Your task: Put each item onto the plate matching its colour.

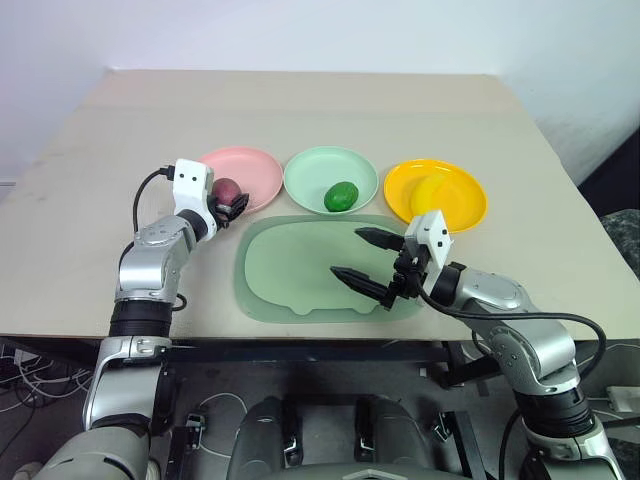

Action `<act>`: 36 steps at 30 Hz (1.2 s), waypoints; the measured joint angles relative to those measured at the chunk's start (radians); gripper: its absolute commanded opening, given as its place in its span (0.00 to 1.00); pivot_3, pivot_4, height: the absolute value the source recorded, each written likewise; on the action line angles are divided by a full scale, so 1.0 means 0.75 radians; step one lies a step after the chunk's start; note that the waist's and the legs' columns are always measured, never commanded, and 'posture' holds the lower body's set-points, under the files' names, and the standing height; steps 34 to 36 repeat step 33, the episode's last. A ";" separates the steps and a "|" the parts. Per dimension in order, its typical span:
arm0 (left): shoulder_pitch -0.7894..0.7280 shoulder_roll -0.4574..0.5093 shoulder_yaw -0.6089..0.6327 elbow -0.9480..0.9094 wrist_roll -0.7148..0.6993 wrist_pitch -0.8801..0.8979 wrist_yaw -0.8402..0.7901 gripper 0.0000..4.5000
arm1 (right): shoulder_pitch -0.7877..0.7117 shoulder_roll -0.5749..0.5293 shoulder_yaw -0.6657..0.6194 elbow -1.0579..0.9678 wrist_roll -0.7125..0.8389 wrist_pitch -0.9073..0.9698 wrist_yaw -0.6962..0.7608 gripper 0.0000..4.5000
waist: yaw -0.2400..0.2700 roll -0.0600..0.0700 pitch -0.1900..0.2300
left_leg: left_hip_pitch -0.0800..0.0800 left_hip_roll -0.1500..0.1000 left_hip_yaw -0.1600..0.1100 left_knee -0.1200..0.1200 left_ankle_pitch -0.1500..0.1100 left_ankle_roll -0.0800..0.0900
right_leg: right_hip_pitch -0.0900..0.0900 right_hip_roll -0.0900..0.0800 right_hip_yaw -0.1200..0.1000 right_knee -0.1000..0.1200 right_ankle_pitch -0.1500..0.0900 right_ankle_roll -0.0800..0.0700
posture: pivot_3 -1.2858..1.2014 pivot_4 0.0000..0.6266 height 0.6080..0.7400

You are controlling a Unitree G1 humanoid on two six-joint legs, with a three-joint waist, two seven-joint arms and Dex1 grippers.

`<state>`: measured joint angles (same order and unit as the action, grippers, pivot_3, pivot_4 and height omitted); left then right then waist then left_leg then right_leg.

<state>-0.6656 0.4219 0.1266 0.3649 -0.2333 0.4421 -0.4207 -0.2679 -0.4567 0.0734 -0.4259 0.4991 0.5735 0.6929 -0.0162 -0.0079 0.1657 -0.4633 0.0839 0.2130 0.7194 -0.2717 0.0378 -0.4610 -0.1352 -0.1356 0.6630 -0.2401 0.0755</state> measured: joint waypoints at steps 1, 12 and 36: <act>0.000 0.000 0.000 0.000 0.003 0.000 -0.003 0.96 | 0.001 0.000 0.000 0.000 -0.005 -0.004 0.000 1.00 | 0.000 0.000 0.000 | 0.000 0.000 0.000 0.000 0.000 0.000 | 0.000 0.000 0.000 0.000 0.000 0.000 | 0.52 0.24 0.66; 0.133 0.016 -0.016 -0.159 0.002 -0.069 -0.124 0.99 | 0.048 0.007 -0.005 0.000 -0.019 -0.019 -0.035 1.00 | 0.000 0.000 0.000 | 0.000 0.000 0.000 0.000 0.000 0.000 | 0.000 0.000 0.000 0.000 0.000 0.000 | 0.52 0.24 0.66; 0.698 0.128 0.236 -0.507 -0.394 -0.460 -0.678 0.99 | 0.107 0.011 -0.030 -0.023 0.028 -0.005 -0.052 1.00 | 0.003 0.000 0.000 | 0.001 0.002 -0.001 0.000 -0.003 -0.003 | -0.001 -0.003 0.000 -0.002 -0.003 -0.005 | 0.52 0.24 0.66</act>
